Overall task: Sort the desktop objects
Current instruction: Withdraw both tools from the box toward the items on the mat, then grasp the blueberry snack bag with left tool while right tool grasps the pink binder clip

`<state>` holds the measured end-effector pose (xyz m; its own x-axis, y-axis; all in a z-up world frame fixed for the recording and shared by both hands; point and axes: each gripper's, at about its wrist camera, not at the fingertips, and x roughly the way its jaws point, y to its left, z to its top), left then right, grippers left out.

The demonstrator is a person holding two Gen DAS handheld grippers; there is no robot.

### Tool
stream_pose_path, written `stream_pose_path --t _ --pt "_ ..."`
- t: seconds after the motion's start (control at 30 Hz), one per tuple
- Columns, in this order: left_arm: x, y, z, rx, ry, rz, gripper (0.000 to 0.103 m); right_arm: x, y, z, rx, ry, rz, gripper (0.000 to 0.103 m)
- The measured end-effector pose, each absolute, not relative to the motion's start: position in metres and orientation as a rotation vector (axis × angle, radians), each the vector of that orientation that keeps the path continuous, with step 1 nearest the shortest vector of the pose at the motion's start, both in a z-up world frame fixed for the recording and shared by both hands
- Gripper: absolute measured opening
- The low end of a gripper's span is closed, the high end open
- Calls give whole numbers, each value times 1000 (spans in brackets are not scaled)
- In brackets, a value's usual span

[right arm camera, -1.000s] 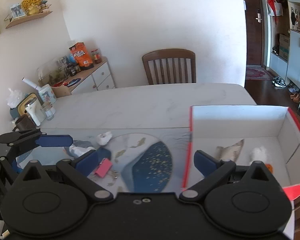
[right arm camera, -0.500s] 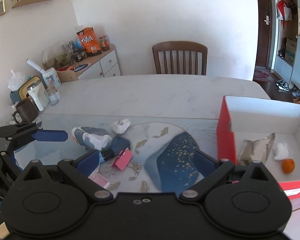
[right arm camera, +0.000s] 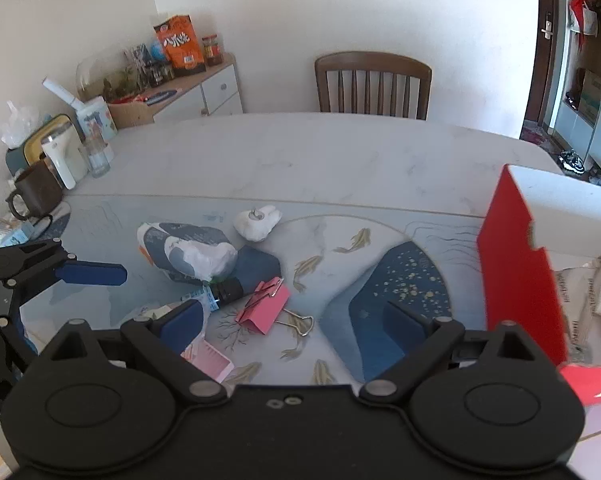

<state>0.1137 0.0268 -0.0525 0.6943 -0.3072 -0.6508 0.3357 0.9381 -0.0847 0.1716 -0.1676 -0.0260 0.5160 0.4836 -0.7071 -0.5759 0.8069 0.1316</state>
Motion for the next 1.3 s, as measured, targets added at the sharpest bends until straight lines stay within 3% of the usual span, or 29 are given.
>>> stream_pose_path --t 0.97,1.3 --pt "132 48 -92 74 792 -403 99 210 -94 -100 -243 932 580 72" --pt "134 43 -99 109 812 -418 85 209 -83 -106 -302 908 594 70"
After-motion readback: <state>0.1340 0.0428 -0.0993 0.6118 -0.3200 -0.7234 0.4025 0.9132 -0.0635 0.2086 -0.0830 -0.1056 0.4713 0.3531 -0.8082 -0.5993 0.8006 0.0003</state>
